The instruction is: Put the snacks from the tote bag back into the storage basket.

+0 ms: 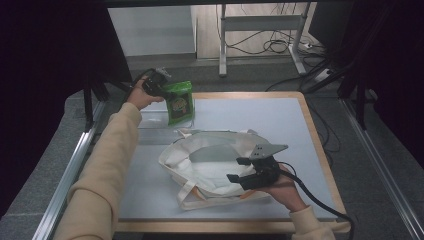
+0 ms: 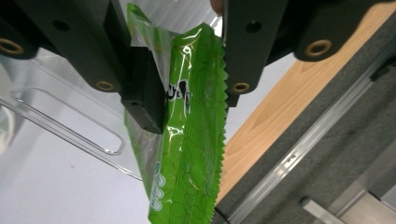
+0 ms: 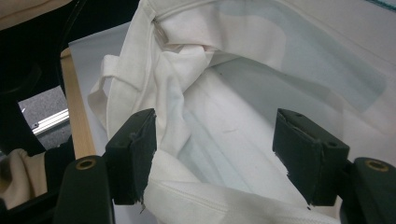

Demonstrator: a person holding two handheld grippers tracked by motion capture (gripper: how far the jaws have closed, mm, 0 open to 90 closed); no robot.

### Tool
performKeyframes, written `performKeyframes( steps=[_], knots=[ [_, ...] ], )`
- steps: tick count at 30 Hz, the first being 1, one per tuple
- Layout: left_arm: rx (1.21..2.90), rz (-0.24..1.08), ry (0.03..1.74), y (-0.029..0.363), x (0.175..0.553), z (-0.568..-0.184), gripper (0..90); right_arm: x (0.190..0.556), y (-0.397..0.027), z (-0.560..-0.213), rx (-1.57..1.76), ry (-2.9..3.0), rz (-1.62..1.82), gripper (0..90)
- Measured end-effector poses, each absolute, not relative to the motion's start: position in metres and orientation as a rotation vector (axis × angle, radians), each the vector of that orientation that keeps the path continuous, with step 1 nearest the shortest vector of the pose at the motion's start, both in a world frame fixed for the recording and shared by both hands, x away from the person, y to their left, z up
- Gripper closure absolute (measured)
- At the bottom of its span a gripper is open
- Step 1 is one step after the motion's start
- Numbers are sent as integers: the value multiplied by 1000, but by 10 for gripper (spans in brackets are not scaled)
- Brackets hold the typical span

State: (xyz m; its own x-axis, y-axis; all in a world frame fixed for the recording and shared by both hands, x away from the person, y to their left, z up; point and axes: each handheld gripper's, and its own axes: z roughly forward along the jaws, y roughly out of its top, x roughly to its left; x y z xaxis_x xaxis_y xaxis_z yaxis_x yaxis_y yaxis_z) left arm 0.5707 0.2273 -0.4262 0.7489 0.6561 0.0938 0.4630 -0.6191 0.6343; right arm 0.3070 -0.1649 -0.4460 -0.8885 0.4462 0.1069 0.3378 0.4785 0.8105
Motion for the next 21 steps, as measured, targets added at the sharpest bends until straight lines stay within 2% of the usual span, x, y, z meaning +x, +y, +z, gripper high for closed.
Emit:
performKeyframes(
  steps=[2, 4, 5, 7, 9, 21],
  knots=[
    [2336, 439, 855, 227, 572, -427, 629, 307, -165, -446, 687, 2603, 1376, 304],
    [2301, 465, 903, 227, 574, -427, 497, 307, -165, -446, 686, 2604, 1376, 304],
    [2289, 476, 908, 227, 575, -426, 481, 307, -165, -446, 687, 2602, 1379, 304],
    [2274, 498, 903, 227, 576, -423, 474, 307, -165, -446, 686, 2599, 1387, 304],
    [2257, 509, 909, 225, 578, -421, 430, 307, -165, -445, 687, 2597, 1385, 304],
    [2195, 528, 835, 222, 575, -401, 416, 307, -165, -446, 684, 2607, 1370, 304]
  ],
)
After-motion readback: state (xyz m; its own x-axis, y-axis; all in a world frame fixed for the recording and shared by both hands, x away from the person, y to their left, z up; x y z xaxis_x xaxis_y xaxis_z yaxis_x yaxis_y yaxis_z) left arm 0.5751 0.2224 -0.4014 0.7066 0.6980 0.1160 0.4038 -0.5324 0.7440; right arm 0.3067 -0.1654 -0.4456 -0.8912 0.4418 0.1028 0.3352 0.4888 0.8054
